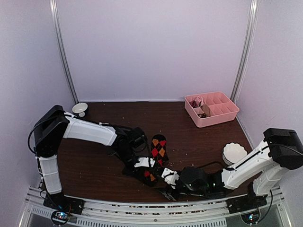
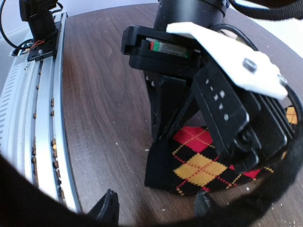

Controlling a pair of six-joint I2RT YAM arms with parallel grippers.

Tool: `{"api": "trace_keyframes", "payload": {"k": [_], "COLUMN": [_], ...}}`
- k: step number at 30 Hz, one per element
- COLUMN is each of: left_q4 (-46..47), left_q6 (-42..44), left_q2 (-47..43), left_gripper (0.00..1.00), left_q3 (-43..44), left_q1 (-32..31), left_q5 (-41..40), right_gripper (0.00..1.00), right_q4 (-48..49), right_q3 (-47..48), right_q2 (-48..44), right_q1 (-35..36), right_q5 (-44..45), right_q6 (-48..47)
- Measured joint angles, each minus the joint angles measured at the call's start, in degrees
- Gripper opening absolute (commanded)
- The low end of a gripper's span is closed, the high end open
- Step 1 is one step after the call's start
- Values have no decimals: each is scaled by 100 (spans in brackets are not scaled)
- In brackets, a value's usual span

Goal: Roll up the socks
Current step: Roll the sock at the center of the board.

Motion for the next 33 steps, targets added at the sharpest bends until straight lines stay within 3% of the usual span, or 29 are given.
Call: {"api": "trace_keyframes", "payload": {"k": [7, 16, 27, 33], "left_q4": [-619, -1075, -1390, -1609], "left_q6": [-192, -291, -251, -116], "left_q2": [256, 699, 844, 935], "left_gripper": [2, 2, 2, 2], "left_q3": [144, 568, 732, 922], "left_q1": [205, 514, 533, 557], "left_q5": [651, 1172, 1241, 1224], "right_gripper": [49, 46, 38, 35], "right_q4": [-291, -400, -470, -490], "right_q3": [546, 553, 1338, 1384], "right_q2": [459, 634, 1602, 1668], "right_q1": [181, 599, 734, 678], "right_q5": [-15, 483, 1556, 1873], "right_q6": [-754, -1187, -1840, -2035]}}
